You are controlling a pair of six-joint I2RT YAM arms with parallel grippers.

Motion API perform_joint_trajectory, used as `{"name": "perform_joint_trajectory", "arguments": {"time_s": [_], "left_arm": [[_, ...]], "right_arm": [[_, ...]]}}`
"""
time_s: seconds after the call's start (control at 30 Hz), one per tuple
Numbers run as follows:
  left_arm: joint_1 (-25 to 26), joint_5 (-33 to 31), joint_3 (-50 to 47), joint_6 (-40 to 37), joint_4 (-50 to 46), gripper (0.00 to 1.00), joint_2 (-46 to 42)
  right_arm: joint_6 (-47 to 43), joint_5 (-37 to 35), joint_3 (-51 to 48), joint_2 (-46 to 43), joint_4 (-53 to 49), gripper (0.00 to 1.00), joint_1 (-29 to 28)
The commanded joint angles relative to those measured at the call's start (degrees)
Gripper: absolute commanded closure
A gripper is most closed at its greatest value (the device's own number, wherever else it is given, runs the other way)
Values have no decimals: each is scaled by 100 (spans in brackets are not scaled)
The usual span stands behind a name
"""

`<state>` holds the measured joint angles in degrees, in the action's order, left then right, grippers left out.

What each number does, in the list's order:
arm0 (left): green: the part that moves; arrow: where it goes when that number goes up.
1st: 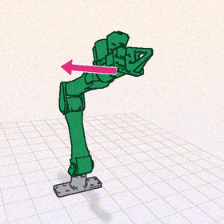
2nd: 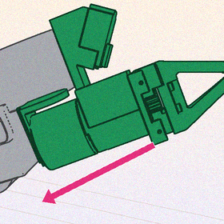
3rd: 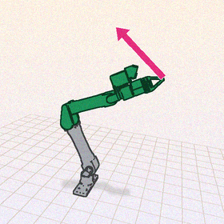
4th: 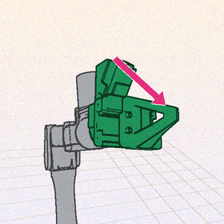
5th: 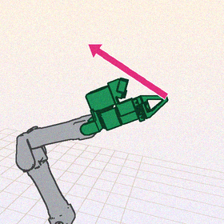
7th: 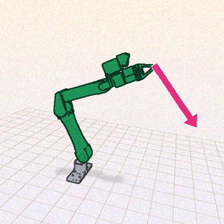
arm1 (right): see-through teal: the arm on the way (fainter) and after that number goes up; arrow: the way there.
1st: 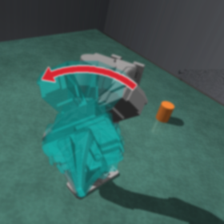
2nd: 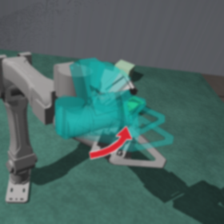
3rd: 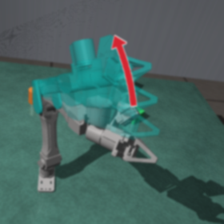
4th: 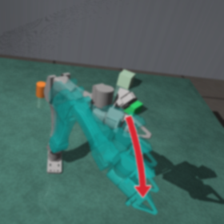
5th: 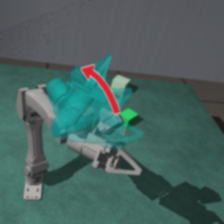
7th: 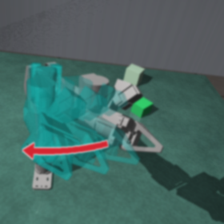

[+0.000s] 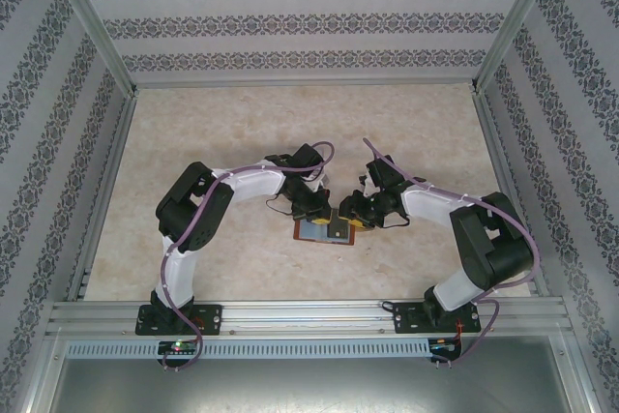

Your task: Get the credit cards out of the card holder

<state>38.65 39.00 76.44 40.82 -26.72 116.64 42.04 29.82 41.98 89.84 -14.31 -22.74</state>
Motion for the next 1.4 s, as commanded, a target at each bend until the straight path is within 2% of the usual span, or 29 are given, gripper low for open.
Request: {"name": "perform_joint_trajectory", "arguments": {"time_s": [0.0,0.43,0.7,0.97,1.2,1.37], "left_arm": [[77,-7,147,-37,-170,100,122],[75,165,64,146,112,99,201],[76,-483,207,-294,-680,99,209],[72,-528,309,-404,-870,99,92],[68,-446,357,-269,-658,99,-153],[19,-454,305,-187,-537,98,-333]], "right_arm": [[-16,100,91,68,84,61,-31],[-19,82,56,214,9,60,-80],[-165,-491,30,28,-598,58,-81],[-233,-818,207,-157,-1018,58,-153],[-154,-759,380,-388,-1092,57,-239],[33,-428,382,-538,-645,58,-305]]}}
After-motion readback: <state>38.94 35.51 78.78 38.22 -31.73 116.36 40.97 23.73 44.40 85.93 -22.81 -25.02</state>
